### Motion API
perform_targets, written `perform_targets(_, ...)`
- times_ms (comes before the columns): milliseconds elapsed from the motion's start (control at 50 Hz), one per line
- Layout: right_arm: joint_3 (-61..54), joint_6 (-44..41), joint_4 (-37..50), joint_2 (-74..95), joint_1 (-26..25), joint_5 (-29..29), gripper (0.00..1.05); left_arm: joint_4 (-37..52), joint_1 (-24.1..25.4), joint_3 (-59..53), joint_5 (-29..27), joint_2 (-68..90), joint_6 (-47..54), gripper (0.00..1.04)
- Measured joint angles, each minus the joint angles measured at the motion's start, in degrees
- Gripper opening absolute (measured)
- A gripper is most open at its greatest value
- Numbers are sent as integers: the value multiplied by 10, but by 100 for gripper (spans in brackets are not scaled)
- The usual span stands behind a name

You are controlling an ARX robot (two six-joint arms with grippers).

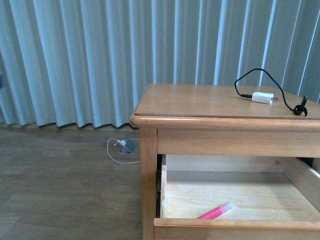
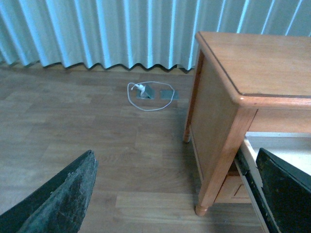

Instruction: Place pink marker in drawer with both arms

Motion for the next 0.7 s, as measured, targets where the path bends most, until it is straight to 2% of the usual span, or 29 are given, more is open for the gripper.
perform_targets(180, 0, 0, 0, 0, 0, 0, 96, -107, 3, -79, -38, -165, -46, 99)
perform_targets(360, 0, 0, 0, 0, 0, 0, 96, -114, 4, -87, -39, -189, -61, 98)
perform_targets(440, 0, 0, 0, 0, 0, 0, 96, -62, 28, -121, 24, -211, -16, 80)
perform_targets(520, 0, 0, 0, 0, 0, 0, 96, -57, 49, -150, 44, -236, 4, 60)
perform_targets(580, 0, 0, 0, 0, 0, 0, 96, -57, 61, -165, 55, -249, 8, 47)
perform_targets(640, 0, 0, 0, 0, 0, 0, 96, -58, 94, -176, 105, -262, 11, 37)
perform_targets(700, 0, 0, 0, 0, 0, 0, 96, -58, 116, -184, 119, -272, 14, 28)
